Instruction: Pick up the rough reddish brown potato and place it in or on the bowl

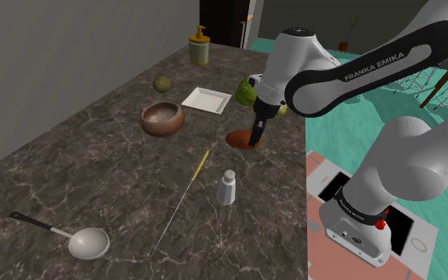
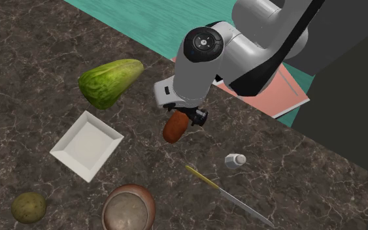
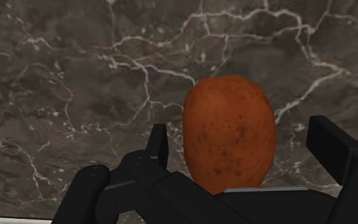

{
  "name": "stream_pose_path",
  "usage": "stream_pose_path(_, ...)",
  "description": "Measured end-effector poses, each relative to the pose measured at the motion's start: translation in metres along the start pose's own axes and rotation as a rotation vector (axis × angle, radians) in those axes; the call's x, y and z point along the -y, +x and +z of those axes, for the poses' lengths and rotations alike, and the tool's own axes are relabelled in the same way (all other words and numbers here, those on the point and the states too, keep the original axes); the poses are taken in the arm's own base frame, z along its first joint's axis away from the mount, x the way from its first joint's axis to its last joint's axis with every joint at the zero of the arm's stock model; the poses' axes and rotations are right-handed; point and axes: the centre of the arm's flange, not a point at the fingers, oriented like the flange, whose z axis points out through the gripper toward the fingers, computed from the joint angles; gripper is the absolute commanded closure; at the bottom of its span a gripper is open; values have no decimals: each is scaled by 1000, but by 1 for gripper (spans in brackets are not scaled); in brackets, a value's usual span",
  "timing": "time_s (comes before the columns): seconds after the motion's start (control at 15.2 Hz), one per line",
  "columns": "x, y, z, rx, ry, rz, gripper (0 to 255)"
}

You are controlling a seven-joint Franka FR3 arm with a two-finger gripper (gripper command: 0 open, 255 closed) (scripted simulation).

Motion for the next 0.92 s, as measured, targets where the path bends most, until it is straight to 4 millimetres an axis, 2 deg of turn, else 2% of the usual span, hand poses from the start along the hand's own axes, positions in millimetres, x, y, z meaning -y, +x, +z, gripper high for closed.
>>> stream_pose_path(0.2,-1,-1,12,0,0,0,0)
stream_pose_path(0.53,-1,-1,13,-1,0,0,0)
stream_pose_path(0.59,-1,-1,13,-1,0,0,255)
stream_pose_path(0.92,-1,-1,13,-2,-1,0,255)
